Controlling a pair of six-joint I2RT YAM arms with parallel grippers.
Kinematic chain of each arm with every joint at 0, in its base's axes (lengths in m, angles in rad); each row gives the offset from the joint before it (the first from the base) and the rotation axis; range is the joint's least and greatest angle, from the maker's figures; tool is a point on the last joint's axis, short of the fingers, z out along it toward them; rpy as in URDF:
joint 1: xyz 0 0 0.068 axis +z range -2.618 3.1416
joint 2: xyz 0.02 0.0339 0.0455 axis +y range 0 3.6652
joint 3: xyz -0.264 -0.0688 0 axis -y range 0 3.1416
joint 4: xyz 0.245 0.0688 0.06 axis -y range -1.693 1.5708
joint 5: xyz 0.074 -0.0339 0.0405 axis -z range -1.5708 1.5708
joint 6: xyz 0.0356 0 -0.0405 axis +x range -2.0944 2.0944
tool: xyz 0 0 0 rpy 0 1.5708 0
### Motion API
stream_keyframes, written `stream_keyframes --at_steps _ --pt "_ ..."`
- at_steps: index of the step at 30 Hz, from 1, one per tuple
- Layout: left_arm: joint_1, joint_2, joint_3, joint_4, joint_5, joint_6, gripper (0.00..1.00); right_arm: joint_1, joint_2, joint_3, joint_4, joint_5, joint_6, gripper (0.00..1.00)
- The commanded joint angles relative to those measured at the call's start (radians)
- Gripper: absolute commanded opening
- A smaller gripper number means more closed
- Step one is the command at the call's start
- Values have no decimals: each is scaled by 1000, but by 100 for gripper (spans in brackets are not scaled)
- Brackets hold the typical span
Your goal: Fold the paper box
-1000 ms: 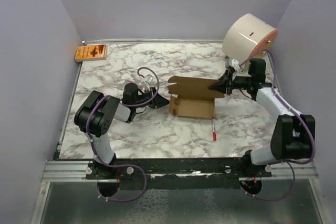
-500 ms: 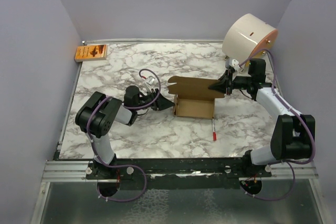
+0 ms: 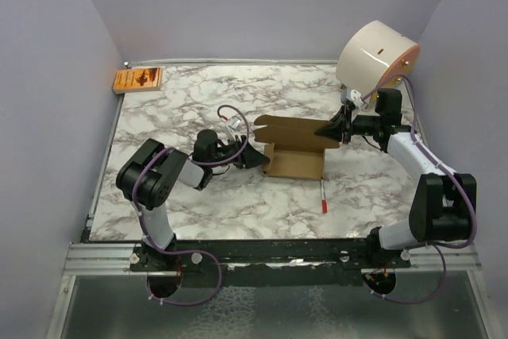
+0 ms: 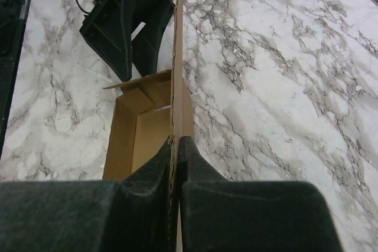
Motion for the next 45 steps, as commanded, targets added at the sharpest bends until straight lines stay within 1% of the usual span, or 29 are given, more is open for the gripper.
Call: stream_keyframes --at_steps 1,6,10,16,21,24,25,28,29,30,31,34,37,39,41,43,45 --pt "-26 3 45 -78 -59 60 53 1 4 31 -3 -13 -8 1" --pt "-52 -5 78 -189 -124 111 51 1 4 31 -2 -15 -8 1" --pt "-77 -8 114 -309 -188 159 45 1 3 30 -2 -17 -8 1" --pt "-106 -23 142 -429 -295 177 39 1 3 30 -2 -19 -8 1" --pt "-148 -45 175 -545 -436 186 40 1 1 28 -1 -20 -8 1" --pt "-188 -55 206 -628 -546 194 39 1 -4 29 0 -20 -8 1" --pt "-205 -58 221 -660 -588 201 37 1 -7 27 2 -20 -7 1" --pt "-239 -63 268 -740 -684 223 20 3 -25 23 12 -22 3 1" --pt "-250 -74 279 -764 -725 238 9 6 -36 19 20 -24 11 1" --pt "-258 -80 286 -779 -759 248 1 9 -47 18 24 -25 13 1" --pt "-265 -88 292 -794 -792 256 0 13 -58 17 28 -24 14 1" --pt "-282 -114 299 -823 -873 285 0 36 -99 20 31 -12 17 1" --pt "-292 -164 296 -817 -908 311 1 56 -135 22 33 -6 16 1" --pt "-295 -185 290 -805 -916 316 14 63 -148 28 26 -5 12 1" --pt "-295 -199 289 -801 -922 316 21 74 -159 35 11 0 1 1" --pt "-295 -205 293 -800 -926 318 25 85 -167 40 3 7 -6 1" --pt "-295 -206 297 -805 -925 317 25 96 -172 42 -1 26 -12 1"
